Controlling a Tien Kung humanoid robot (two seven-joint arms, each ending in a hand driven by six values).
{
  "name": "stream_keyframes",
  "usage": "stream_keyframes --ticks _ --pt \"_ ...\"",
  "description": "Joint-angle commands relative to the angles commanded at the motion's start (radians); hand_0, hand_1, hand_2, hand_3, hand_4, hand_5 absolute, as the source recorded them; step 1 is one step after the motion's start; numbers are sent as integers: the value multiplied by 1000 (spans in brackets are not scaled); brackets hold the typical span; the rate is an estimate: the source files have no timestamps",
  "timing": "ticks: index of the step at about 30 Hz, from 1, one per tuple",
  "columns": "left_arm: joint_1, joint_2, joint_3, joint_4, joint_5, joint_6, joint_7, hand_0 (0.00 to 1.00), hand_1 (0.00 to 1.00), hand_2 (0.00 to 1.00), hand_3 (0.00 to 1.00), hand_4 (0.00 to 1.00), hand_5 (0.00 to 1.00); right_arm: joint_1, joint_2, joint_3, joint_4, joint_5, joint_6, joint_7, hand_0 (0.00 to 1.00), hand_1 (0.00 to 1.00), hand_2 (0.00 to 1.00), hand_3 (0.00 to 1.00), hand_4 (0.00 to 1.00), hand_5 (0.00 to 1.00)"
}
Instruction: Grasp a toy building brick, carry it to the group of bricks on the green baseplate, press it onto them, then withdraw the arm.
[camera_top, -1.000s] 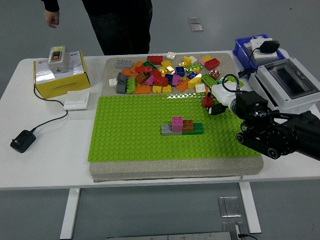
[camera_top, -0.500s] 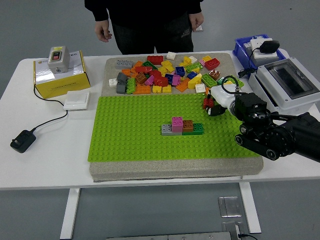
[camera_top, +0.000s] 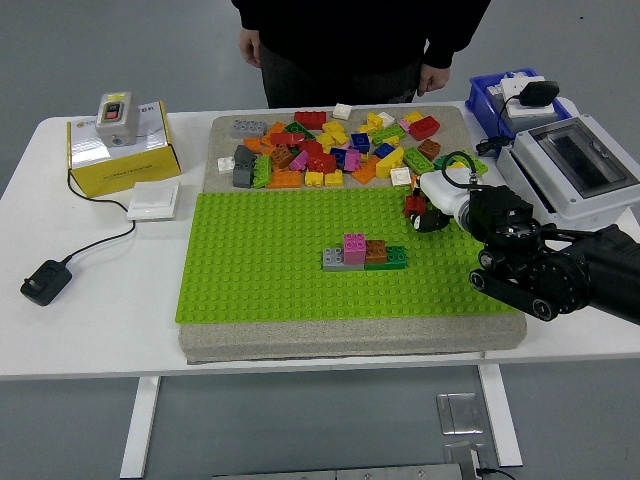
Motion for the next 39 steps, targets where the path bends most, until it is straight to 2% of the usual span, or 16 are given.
stream_keyframes --ticks 5,6,12,13,30,35,39 --pt "1 -1 0 0 0 4 -5 734 721 729 821 225 621 0 0 -2 2 -2 -6 1 170 230 661 715 500 408" --pt "2 -1 0 0 0 5 -5 731 719 729 819 217 627 0 0 -2 2 -2 -7 1 170 224 616 706 497 406" --pt "2 -1 1 0 -2 9 -11 731 719 729 819 217 627 0 -1 -1 2 -2 -11 1 170 224 616 706 497 406" --pt "2 -1 1 0 0 10 -11 730 719 729 817 209 635 0 -1 -1 3 -2 -12 1 168 221 560 690 490 405" --pt "8 -3 -5 0 10 16 -12 729 716 725 805 194 649 0 -19 22 35 -35 -23 -8 168 215 548 680 481 400" --pt "9 -4 -6 0 9 17 -12 727 716 724 802 190 660 -6 -40 53 72 -73 -24 -17 169 215 549 681 477 396" --pt "10 -4 -7 0 6 18 -12 727 715 724 797 182 665 -19 -75 93 127 -118 -21 -30 170 214 549 679 463 381"
